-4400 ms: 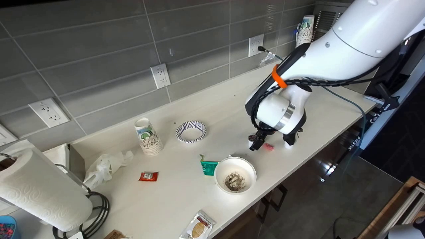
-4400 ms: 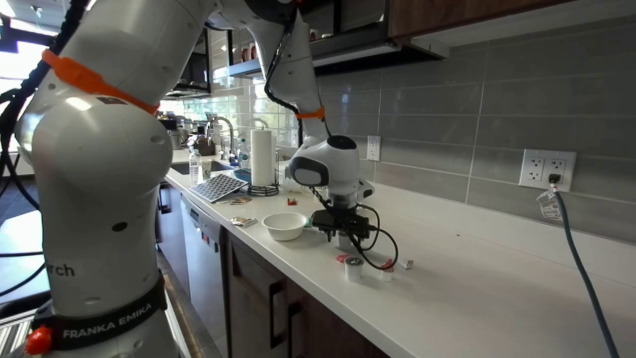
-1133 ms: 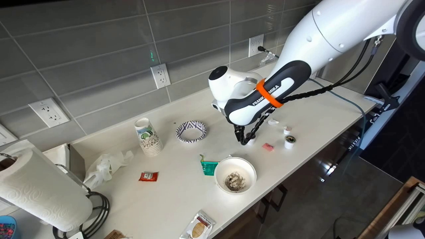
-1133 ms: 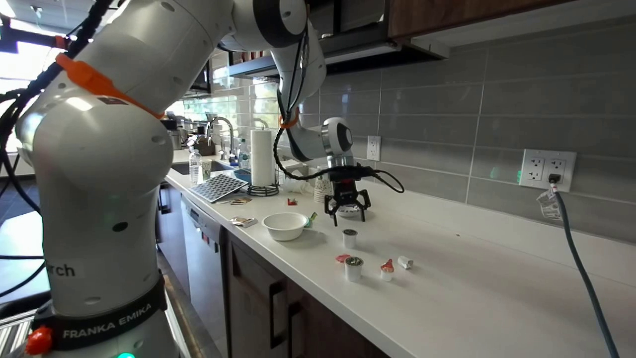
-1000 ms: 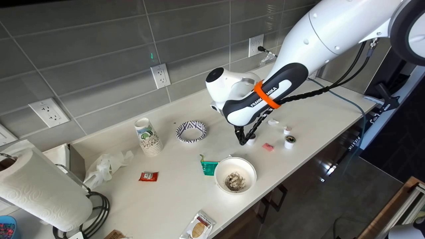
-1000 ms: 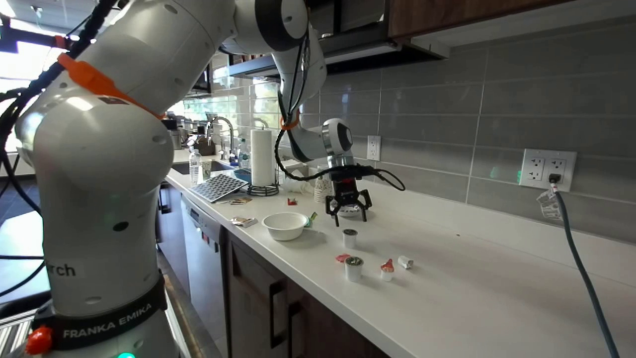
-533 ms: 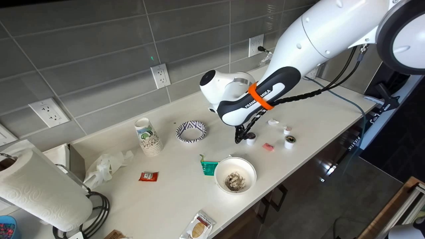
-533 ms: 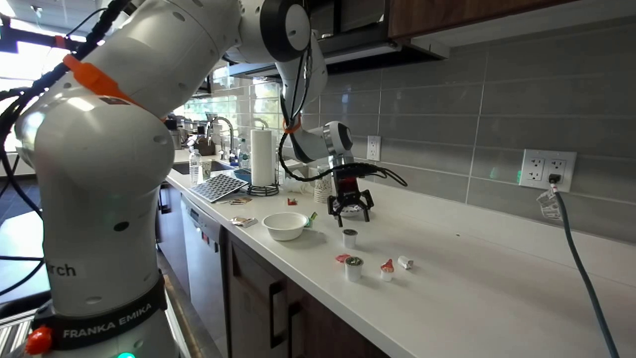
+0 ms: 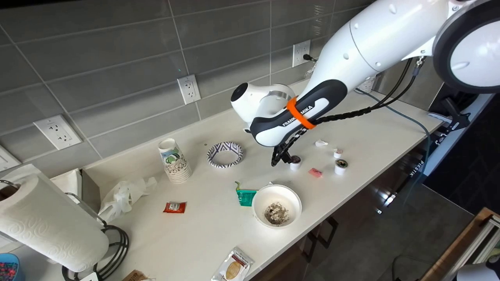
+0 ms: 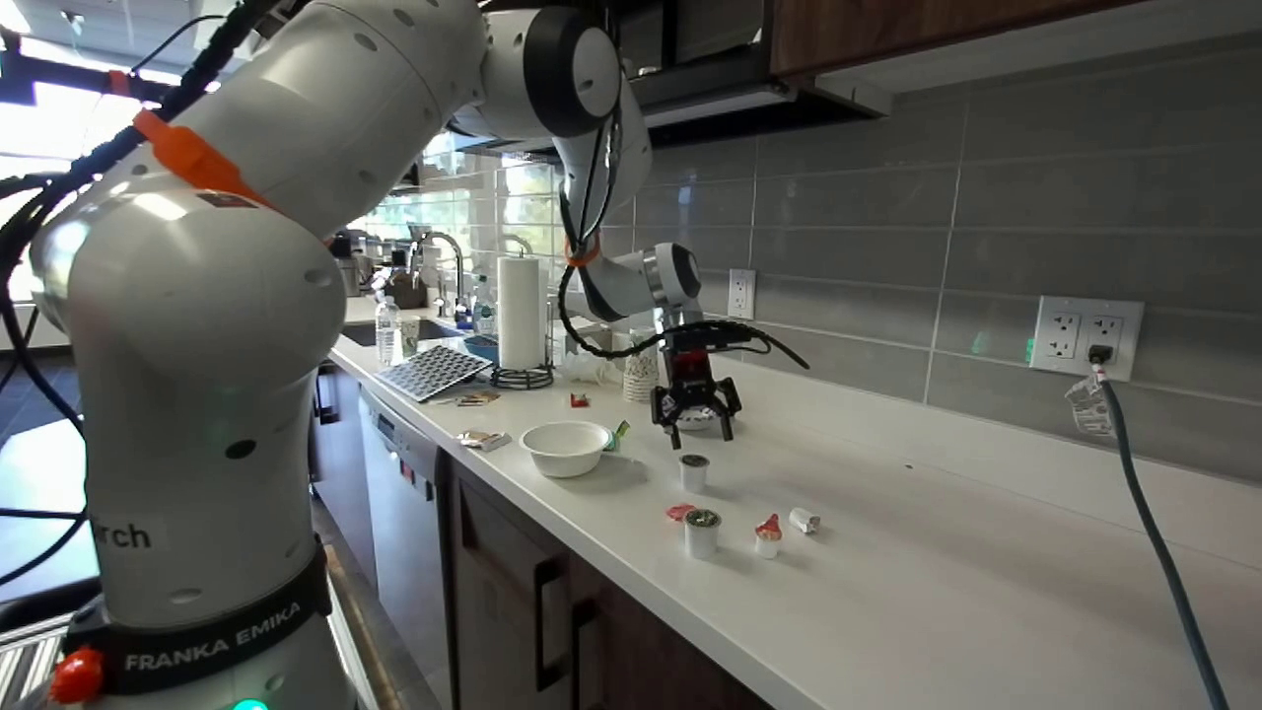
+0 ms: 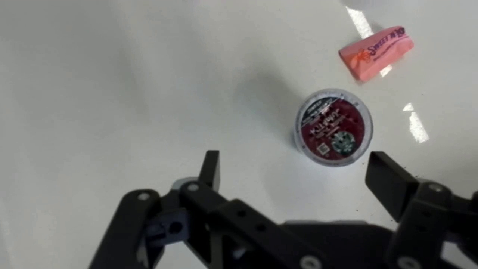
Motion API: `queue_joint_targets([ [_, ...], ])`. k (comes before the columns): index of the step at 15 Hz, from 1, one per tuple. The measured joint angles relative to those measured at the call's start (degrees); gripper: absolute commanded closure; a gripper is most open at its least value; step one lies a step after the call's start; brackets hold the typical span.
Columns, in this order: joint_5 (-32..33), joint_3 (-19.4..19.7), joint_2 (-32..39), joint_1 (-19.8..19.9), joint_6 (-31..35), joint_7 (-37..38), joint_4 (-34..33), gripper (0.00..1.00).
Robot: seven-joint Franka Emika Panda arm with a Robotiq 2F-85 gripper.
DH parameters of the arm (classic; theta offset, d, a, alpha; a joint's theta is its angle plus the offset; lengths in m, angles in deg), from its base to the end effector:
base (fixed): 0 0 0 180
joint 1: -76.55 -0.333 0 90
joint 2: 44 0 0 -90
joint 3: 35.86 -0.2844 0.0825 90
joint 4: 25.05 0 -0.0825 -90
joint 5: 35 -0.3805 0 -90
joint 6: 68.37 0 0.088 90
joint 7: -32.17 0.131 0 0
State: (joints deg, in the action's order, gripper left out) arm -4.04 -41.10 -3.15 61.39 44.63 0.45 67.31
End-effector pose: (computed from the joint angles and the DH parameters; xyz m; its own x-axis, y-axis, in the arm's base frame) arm 0.6046 0.1744 0.1484 0.3359 0.8067 -0.4862 0.9364 -0.3417 0.0801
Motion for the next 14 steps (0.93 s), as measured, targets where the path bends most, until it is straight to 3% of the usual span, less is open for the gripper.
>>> queue_joint_targets([
  [14, -4.7, -1.2, 0.9, 1.6, -1.0, 1.6, -0.1, 0.0],
])
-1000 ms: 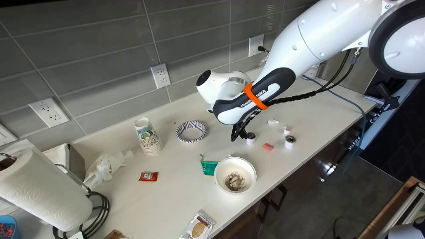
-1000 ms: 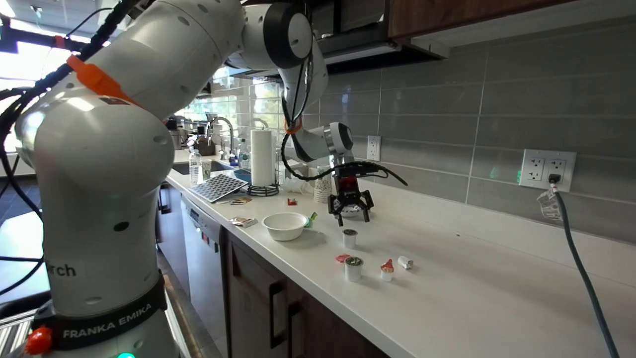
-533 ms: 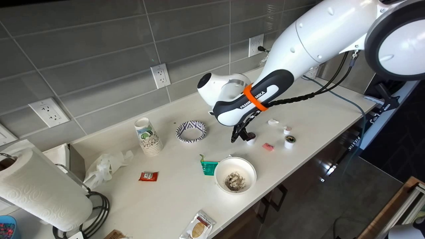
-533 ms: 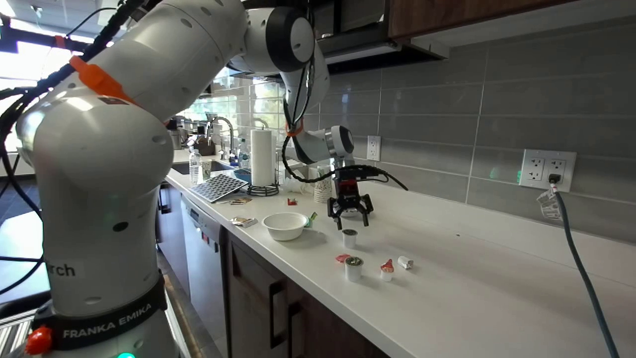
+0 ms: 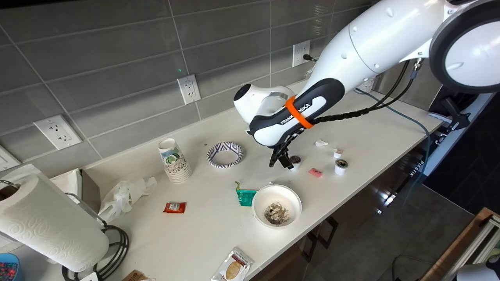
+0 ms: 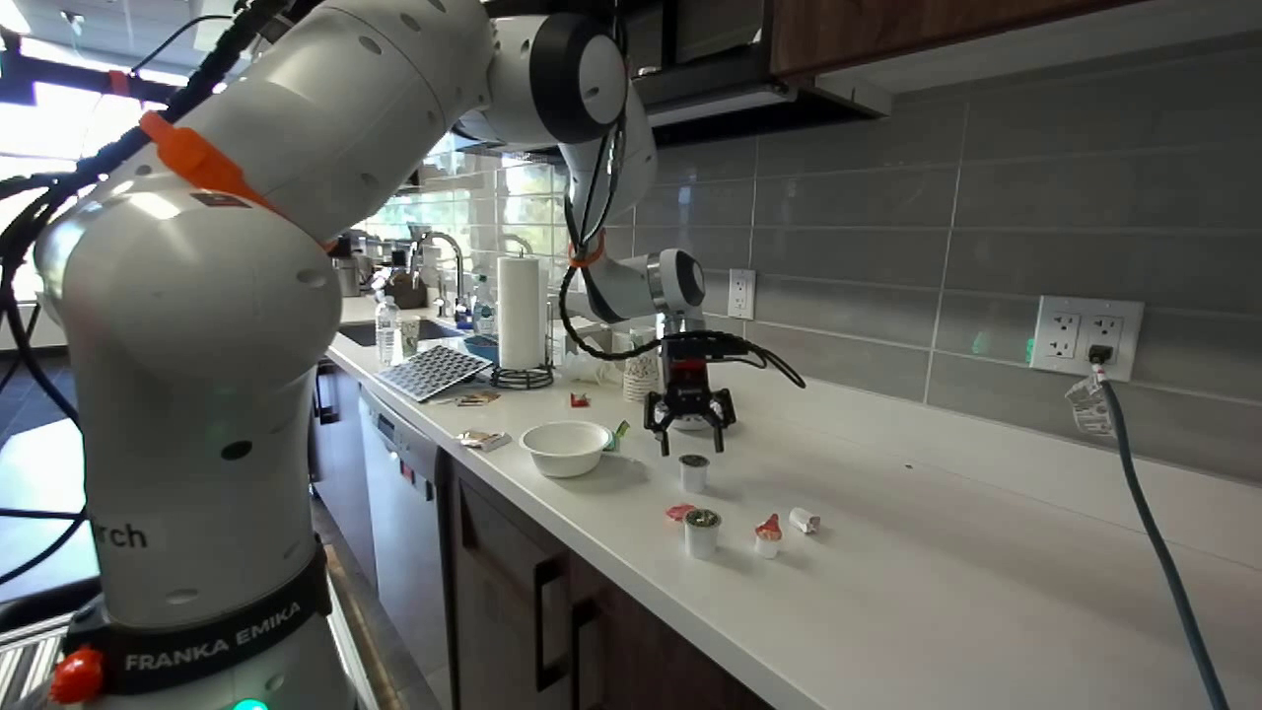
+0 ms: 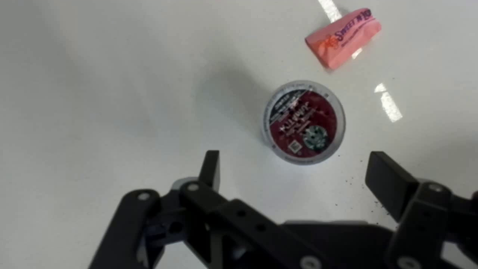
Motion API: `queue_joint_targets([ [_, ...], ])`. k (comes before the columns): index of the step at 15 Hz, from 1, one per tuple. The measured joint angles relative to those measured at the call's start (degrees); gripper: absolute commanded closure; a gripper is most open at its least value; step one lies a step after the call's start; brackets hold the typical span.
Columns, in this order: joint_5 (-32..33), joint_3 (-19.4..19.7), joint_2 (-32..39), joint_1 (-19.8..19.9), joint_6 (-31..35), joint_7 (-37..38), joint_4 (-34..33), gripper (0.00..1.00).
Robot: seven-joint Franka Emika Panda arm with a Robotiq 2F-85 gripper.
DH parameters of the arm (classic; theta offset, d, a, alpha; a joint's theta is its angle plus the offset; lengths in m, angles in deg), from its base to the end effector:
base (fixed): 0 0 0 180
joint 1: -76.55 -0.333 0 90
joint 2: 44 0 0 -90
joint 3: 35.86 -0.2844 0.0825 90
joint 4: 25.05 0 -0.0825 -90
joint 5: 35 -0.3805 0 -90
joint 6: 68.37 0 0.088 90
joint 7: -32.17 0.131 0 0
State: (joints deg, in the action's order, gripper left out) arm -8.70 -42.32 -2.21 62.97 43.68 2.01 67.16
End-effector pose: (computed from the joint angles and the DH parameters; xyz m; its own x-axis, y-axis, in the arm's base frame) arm 0.5976 0.1730 0.1369 0.3945 0.7957 -0.4595 0.9011 -0.4329 0.0239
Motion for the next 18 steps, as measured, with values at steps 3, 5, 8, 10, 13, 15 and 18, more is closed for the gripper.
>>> queue_joint_targets([
  [3, -1.7, -0.7, 0.0, 0.6, 0.2, 0.4, 0.0, 0.0],
  [5, -2.3, -0.9, 0.0, 0.9, 0.6, 0.7, 0.0, 0.0],
  [8, -2.4, -1.0, 0.0, 1.1, 1.9, 1.0, 0.0, 0.0],
  [10, -2.4, -1.0, 0.1, 1.2, 3.5, 1.4, 0.0, 0.0],
  [13, -2.4, -1.0, 0.1, 1.2, 4.1, 1.7, 0.0, 0.0],
  [15, -2.4, -1.0, 0.1, 1.2, 4.1, 2.2, 0.0, 0.0],
  [18, -2.5, -1.0, 0.1, 1.2, 4.1, 2.5, 0.0, 0.0],
])
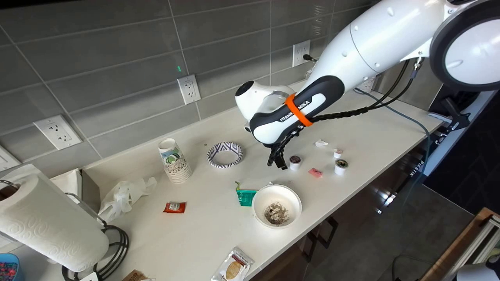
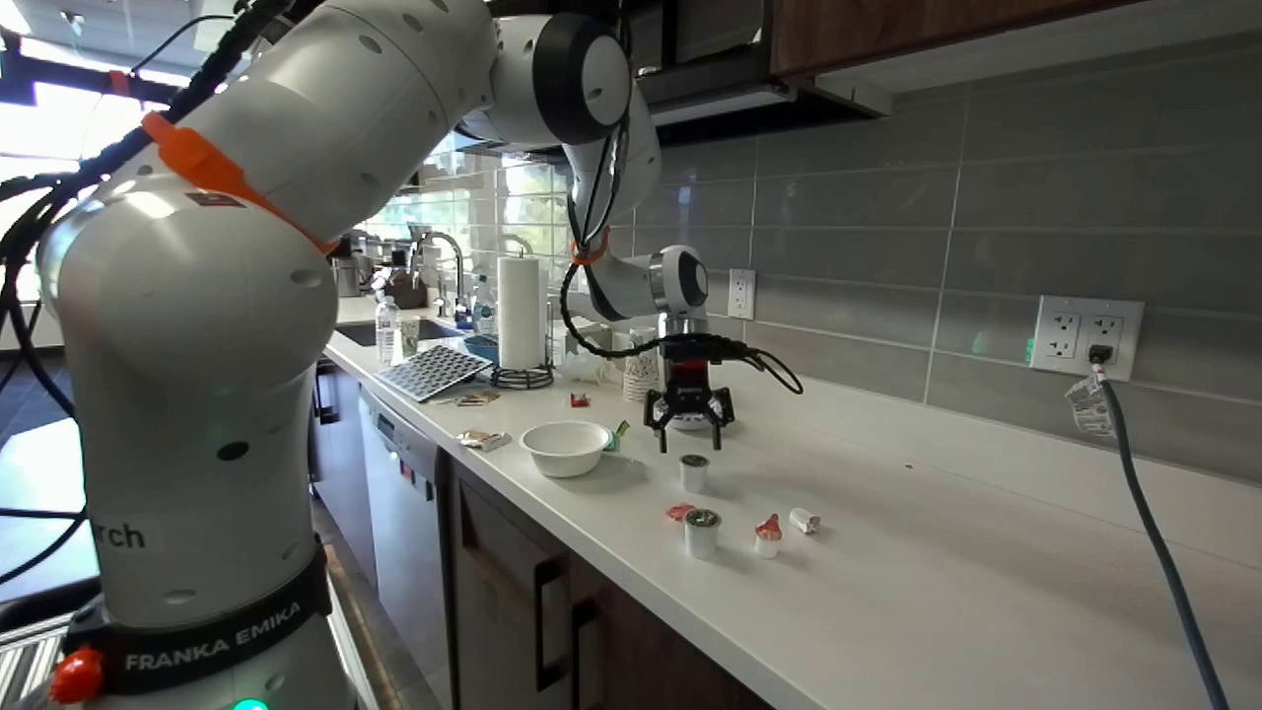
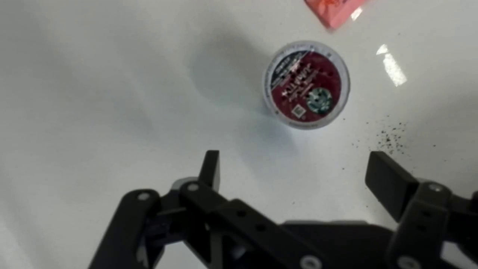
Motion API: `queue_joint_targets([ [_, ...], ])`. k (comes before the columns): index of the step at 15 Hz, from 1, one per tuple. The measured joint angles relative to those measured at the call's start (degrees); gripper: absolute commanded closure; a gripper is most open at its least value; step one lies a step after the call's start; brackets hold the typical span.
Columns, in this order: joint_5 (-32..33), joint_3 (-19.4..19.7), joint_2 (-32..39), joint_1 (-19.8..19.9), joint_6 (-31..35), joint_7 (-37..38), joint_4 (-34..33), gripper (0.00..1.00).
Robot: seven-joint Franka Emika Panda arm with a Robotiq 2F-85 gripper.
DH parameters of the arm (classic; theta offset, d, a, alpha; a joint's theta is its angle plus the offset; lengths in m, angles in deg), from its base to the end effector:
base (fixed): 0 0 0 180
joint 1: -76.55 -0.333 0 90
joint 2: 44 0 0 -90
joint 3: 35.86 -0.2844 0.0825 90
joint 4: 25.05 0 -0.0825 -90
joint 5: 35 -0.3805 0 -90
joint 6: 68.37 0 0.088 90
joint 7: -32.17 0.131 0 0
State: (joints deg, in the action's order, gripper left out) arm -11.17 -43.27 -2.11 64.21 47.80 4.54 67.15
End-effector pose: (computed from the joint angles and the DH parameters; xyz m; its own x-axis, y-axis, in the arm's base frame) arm 0.6051 0.1793 0.1378 0.4686 0.7992 -0.3765 0.8703 -0.4907 0.0416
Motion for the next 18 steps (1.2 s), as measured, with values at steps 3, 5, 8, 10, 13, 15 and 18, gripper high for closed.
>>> queue_joint_targets([
  [3, 2.5, 0.7, 0.3, -0.5, -0.1, 0.3, 0.0, 0.0],
  [5, 4.7, 1.6, 1.0, -0.5, 0.3, 0.7, 0.3, 0.0],
  [8, 5.9, 2.6, 1.7, -0.1, 1.1, 0.7, 1.3, 0.0],
  [10, 6.1, 3.0, 1.9, 0.1, 1.1, 0.7, 1.6, 0.0],
  [13, 6.1, 3.2, 1.9, 0.1, 1.1, 0.7, 1.7, 0.0],
  [15, 6.1, 3.2, 1.9, 0.1, 1.1, 0.6, 1.7, 0.0],
  [18, 6.1, 2.7, 1.9, 0.1, 1.1, 0.4, 1.7, 0.0],
])
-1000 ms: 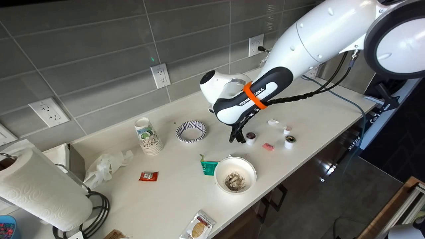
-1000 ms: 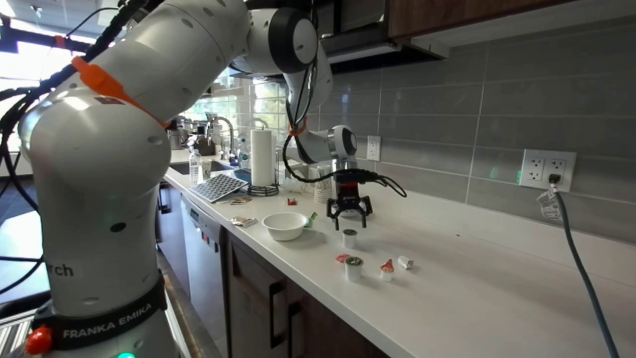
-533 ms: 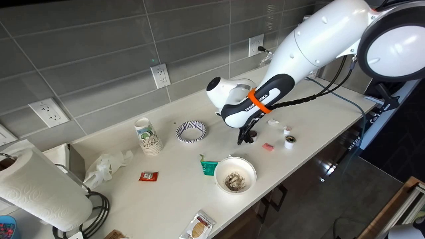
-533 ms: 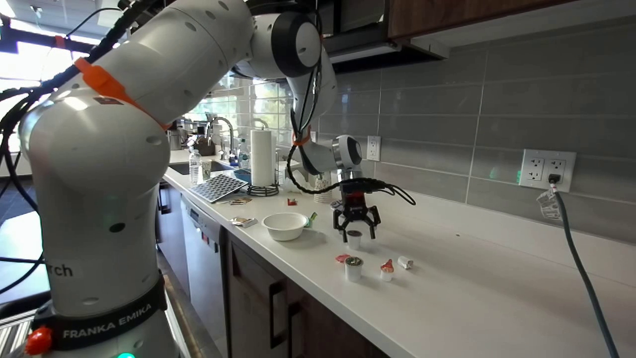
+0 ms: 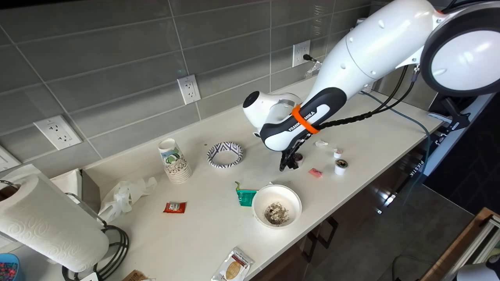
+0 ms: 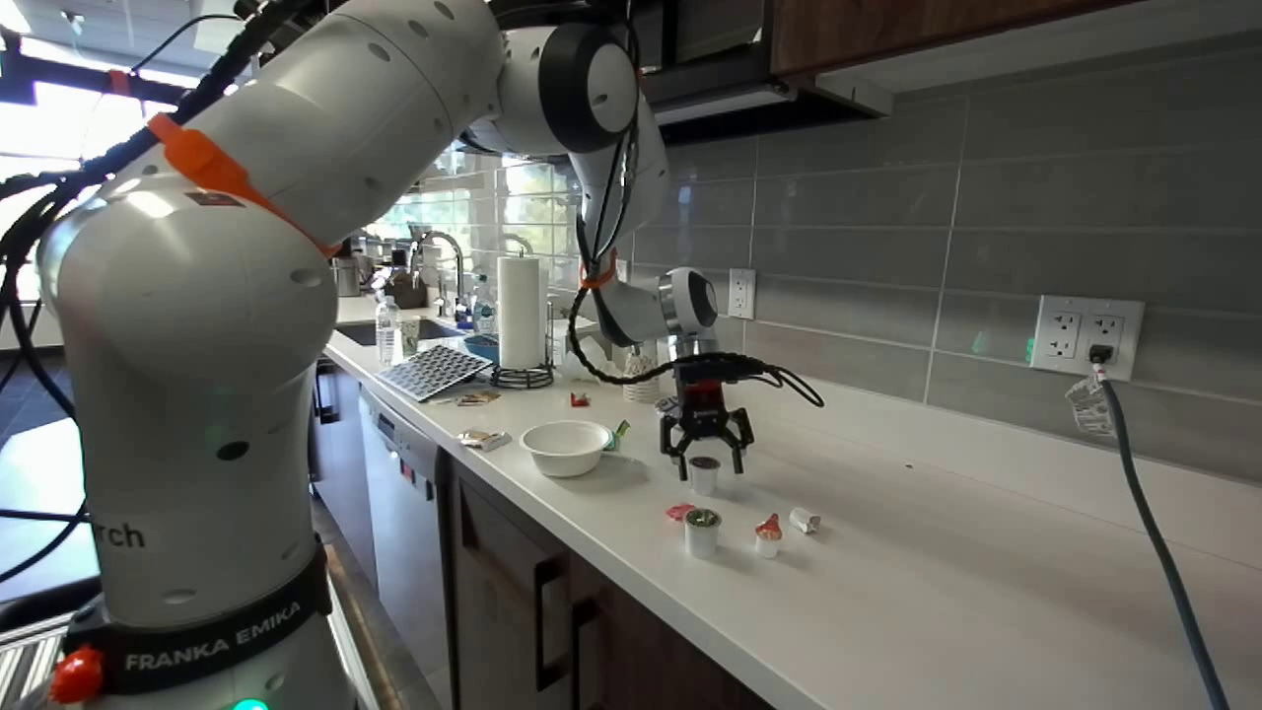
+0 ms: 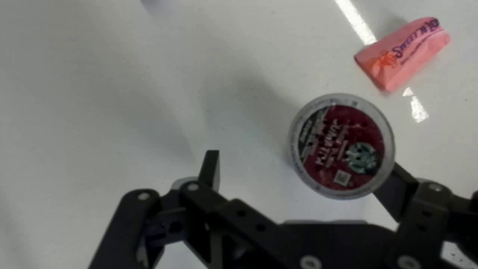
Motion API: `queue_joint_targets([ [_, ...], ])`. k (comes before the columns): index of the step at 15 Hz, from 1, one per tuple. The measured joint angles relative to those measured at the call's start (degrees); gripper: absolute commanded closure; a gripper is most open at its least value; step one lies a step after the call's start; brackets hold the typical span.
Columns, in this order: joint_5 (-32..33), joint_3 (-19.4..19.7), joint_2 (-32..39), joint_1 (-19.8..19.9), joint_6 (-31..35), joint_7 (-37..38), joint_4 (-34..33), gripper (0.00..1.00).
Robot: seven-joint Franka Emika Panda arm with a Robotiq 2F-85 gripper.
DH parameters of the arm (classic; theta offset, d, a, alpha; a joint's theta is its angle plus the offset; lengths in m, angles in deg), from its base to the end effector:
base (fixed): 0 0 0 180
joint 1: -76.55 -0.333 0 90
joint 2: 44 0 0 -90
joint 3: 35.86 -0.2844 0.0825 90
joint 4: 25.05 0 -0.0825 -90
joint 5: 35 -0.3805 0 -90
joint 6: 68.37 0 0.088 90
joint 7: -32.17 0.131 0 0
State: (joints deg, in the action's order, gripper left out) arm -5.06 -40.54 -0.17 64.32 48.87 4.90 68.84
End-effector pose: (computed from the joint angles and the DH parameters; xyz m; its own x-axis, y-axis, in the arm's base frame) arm 0.6020 0.1419 0.1076 0.4323 0.7722 -0.4656 0.8900 -0.4484 0.0827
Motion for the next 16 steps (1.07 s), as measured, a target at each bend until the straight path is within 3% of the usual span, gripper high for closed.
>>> queue_joint_targets([
  [3, 0.0, -0.4, 0.0, -0.1, 0.0, -0.1, 0.0, 0.22],
  [4, 0.0, -0.4, 0.0, -0.2, -0.1, -0.1, 0.0, 0.21],
  [6, 0.1, -0.4, 0.0, -0.2, -0.1, -0.1, 0.0, 0.39],
  [10, 0.7, -0.2, 0.0, -0.3, -0.1, -0.1, 0.0, 0.49],
  [11, 0.8, -0.2, 0.0, -0.3, -0.1, -0.1, 0.0, 0.56],
  [12, 0.9, -0.2, 0.0, -0.3, -0.2, -0.1, 0.0, 0.53],
  [16, 1.1, -0.2, -0.1, -0.4, -0.3, -0.1, 0.0, 0.65],
])
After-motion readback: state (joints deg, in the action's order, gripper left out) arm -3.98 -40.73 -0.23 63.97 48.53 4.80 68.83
